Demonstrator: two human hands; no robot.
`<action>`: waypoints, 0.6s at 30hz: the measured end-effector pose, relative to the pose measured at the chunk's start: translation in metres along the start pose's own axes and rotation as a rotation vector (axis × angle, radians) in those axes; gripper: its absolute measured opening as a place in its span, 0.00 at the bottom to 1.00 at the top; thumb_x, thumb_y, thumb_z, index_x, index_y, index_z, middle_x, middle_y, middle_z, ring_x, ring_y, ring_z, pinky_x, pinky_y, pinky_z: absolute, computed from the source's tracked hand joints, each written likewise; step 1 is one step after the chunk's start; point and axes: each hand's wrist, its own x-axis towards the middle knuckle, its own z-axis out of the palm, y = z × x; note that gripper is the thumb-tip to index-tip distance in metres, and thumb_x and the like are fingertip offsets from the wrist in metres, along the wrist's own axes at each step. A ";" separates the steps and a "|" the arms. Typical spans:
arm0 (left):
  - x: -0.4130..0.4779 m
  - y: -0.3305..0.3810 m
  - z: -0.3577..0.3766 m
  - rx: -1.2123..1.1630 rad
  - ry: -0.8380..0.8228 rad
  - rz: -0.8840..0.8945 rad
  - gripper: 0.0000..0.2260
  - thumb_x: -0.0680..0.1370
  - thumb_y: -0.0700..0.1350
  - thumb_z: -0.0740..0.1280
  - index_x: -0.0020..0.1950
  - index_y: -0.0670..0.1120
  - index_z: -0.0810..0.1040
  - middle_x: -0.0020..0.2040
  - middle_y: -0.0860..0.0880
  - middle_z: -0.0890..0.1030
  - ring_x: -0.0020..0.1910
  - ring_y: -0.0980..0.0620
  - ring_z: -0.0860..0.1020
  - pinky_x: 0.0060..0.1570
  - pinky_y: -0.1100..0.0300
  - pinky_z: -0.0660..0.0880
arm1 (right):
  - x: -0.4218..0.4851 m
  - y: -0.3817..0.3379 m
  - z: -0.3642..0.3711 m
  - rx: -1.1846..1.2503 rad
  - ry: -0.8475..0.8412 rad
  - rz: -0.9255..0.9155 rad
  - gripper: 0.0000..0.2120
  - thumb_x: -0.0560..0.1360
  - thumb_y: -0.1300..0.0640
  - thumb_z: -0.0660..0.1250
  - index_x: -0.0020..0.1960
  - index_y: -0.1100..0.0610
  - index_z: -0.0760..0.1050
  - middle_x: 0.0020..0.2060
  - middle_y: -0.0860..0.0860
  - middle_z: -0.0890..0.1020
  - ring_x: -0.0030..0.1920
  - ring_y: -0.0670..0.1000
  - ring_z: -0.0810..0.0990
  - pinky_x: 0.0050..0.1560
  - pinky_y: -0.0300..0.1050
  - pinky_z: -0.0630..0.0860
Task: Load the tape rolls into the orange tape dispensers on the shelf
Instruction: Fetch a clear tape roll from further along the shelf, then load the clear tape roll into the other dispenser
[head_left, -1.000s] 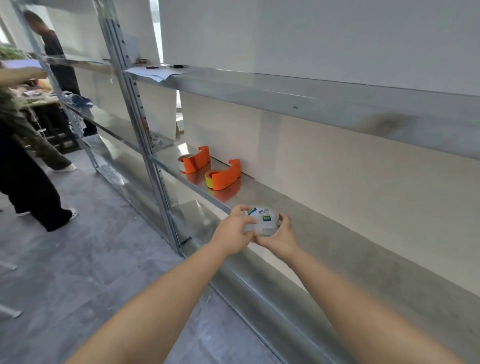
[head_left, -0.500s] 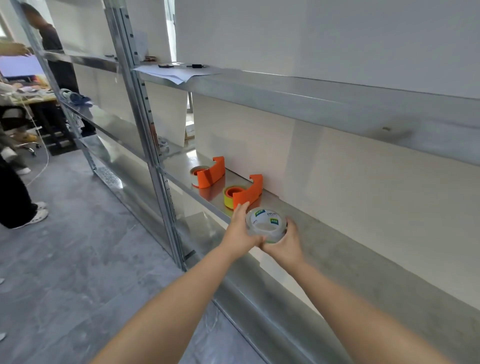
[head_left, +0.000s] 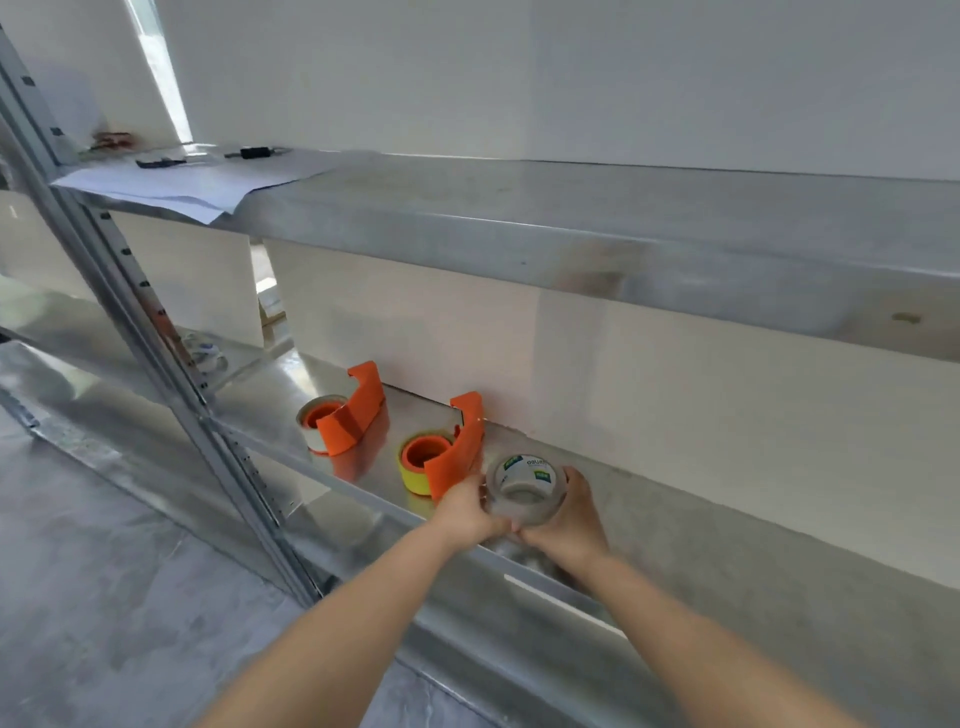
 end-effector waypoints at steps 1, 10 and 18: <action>0.005 -0.004 0.002 0.003 -0.026 0.019 0.32 0.63 0.46 0.77 0.64 0.43 0.72 0.58 0.45 0.80 0.57 0.47 0.79 0.60 0.52 0.76 | 0.000 0.003 0.002 -0.021 0.014 0.019 0.41 0.44 0.45 0.79 0.54 0.50 0.68 0.52 0.52 0.78 0.49 0.48 0.80 0.51 0.46 0.81; 0.028 -0.016 -0.017 0.172 -0.222 0.151 0.25 0.67 0.45 0.69 0.63 0.41 0.71 0.59 0.42 0.80 0.59 0.44 0.78 0.56 0.58 0.76 | -0.005 -0.008 0.007 -0.282 0.032 0.098 0.50 0.49 0.42 0.73 0.68 0.54 0.59 0.65 0.52 0.72 0.65 0.53 0.72 0.71 0.52 0.64; 0.040 -0.010 -0.085 0.189 -0.110 0.463 0.29 0.72 0.35 0.61 0.74 0.47 0.62 0.69 0.47 0.73 0.64 0.44 0.74 0.57 0.63 0.69 | -0.009 -0.097 0.054 -0.283 0.303 -0.119 0.45 0.58 0.37 0.63 0.70 0.57 0.62 0.69 0.53 0.69 0.71 0.52 0.65 0.75 0.47 0.49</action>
